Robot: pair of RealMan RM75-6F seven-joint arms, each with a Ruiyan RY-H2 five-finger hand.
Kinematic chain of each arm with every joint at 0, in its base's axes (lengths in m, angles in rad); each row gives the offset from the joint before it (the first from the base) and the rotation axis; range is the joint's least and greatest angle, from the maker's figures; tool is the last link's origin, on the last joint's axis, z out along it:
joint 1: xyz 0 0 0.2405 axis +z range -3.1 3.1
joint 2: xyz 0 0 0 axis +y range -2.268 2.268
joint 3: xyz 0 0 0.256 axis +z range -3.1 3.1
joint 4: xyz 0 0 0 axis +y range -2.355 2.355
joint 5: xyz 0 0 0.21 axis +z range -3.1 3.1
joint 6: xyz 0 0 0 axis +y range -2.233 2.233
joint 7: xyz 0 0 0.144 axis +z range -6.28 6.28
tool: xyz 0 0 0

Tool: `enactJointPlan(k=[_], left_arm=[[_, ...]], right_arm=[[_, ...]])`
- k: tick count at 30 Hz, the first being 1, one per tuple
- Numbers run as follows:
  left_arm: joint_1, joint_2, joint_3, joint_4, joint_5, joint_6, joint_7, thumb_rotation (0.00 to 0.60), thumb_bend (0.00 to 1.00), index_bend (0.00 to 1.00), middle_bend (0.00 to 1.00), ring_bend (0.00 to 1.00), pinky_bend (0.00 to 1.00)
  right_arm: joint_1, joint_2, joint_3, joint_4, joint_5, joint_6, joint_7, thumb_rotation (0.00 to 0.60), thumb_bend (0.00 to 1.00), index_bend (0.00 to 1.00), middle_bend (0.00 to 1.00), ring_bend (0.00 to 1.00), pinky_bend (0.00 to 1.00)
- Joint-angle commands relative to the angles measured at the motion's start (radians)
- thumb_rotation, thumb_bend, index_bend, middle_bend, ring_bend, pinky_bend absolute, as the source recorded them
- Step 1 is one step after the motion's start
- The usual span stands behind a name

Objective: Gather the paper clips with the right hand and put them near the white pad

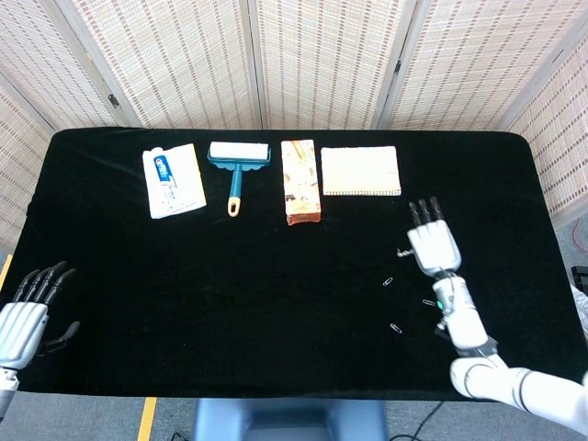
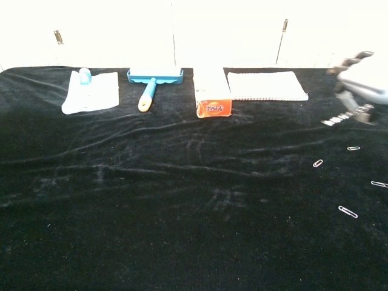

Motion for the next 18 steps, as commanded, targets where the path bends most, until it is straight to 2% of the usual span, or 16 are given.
enactJointPlan(k=[1,6,18], left_arm=[[0.000,-0.006,-0.003,-0.008,-0.009,-0.002,0.021,0.600,0.39,0.00,0.00,0.00,0.00],[0.002,-0.013,-0.003,-0.018,-0.010,-0.001,0.047,0.600,0.39,0.00,0.00,0.00,0.00],[0.011,-0.004,-0.002,-0.016,0.000,0.021,0.026,0.600,0.39,0.00,0.00,0.00,0.00]], right_arm=[[-0.031,0.034,-0.040,-0.034,-0.030,0.009,0.010,0.600,0.45,0.83,0.11,0.00,0.00],[-0.040,0.038,-0.062,-0.037,-0.046,-0.008,0.017,0.600,0.45,0.83,0.11,0.00,0.00],[-0.004,-0.036,-0.059,-0.003,-0.033,-0.051,-0.047,0.600,0.45,0.83,0.11,0.00,0.00]])
